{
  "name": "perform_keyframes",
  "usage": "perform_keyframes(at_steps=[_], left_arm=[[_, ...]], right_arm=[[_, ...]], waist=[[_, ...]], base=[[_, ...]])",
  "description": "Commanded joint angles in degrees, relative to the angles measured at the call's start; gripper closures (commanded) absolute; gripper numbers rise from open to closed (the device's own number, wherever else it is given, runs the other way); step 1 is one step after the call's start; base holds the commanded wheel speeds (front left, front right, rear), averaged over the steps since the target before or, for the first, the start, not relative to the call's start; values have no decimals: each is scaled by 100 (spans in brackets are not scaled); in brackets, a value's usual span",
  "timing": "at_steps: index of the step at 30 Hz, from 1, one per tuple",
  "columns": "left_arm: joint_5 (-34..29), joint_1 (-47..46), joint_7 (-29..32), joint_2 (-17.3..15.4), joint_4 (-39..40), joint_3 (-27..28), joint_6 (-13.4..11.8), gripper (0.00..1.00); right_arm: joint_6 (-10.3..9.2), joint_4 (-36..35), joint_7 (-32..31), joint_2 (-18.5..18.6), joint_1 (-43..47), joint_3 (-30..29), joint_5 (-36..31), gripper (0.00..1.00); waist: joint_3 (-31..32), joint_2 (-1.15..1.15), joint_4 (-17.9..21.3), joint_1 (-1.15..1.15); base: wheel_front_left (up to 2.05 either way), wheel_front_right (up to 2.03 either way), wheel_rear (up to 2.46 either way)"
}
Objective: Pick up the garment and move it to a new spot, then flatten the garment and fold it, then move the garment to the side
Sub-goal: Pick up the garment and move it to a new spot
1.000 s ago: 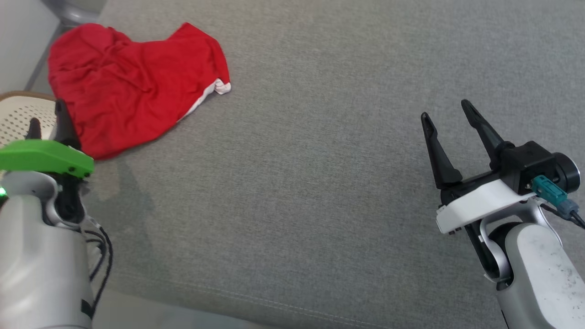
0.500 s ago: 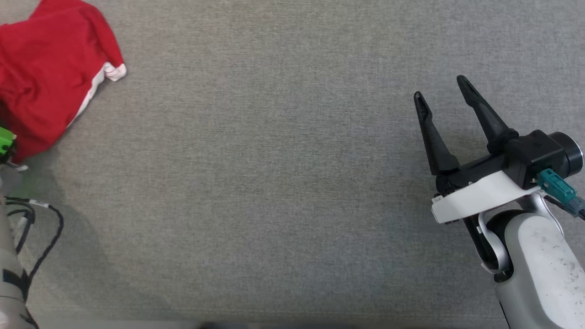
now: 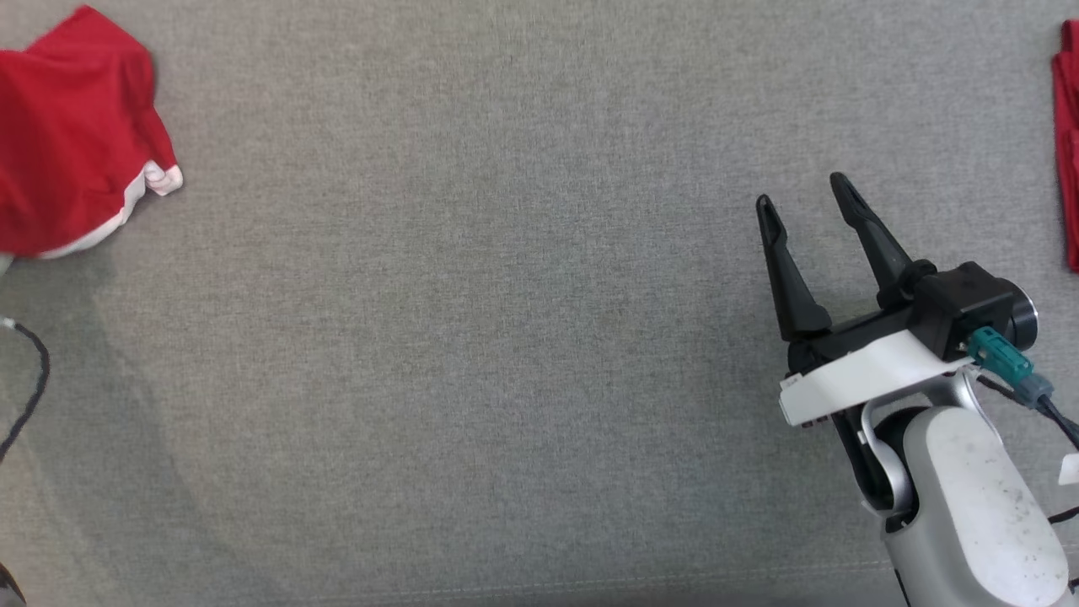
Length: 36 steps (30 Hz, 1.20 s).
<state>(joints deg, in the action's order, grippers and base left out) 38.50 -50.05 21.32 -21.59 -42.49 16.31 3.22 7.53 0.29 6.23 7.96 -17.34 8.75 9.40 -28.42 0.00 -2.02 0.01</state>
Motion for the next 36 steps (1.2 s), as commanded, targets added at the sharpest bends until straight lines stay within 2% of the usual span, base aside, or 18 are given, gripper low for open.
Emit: perform_keyframes(at_steps=[1, 4, 8, 12, 15, 20, 23, 26, 30, 35, 36], left_arm=[[23, -73, 37, -55, 303, -26, 69, 100], [-16, -66, 208, -31, 1015, -148, 85, 100], [163, -41, 544, 198, 2034, -335, 121, 100], [332, 49, 951, 545, 2967, -647, 127, 100], [419, 202, 1161, 932, 3573, -984, 67, 100], [349, 472, 1166, 1496, 4106, -1532, -37, 100], [328, 652, 948, 1736, 4102, -1957, -47, 100], [268, 881, 568, 1809, 3776, -2321, -98, 100], [96, 1243, -54, 1853, 2931, -2840, -194, 100], [-291, 1571, -927, 1850, 1822, -3386, -312, 100], [-359, 1629, -1069, 1851, 1576, -3501, -342, 80]], right_arm=[[-7, 101, 78, -47, 111, -14, 44, 0], [-7, 285, 194, -125, 175, -13, 99, 0], [-7, 510, 334, -235, 237, 21, 163, 0], [-7, 688, 438, -313, 342, 31, 218, 0], [-7, 759, 473, -346, 425, -30, 234, 0], [-7, 782, 508, -399, 548, -153, 222, 0], [-7, 747, 510, -421, 586, -217, 209, 0], [-7, 732, 512, -453, 606, -195, 218, 0], [-7, 740, 556, -469, 553, -158, 272, 0], [-7, 797, 613, -493, 524, -132, 299, 0], [-7, 815, 618, -494, 520, -140, 294, 0]], waist=[[659, 0, 27, -1], [988, 0, 122, -1], [1385, 0, 348, -1], [1702, 0, 662, -1], [1849, 0, 931, -1], [1898, 0, 1395, -1], [1818, 0, 1650, -1], [1708, 0, 1871, -1], [1565, 0, 2101, -1], [1490, 0, 2162, -1], [1493, 0, 2142, -1]], base=[[0, 0, 0], [0, 0, 0], [0, 0, 0], [0, 0, 0], [0, 0, 0], [0, 0, 0], [0, 0, 0], [0, 0, 0], [0, 0, 0], [0, 0, 0], [0, 0, 0]])
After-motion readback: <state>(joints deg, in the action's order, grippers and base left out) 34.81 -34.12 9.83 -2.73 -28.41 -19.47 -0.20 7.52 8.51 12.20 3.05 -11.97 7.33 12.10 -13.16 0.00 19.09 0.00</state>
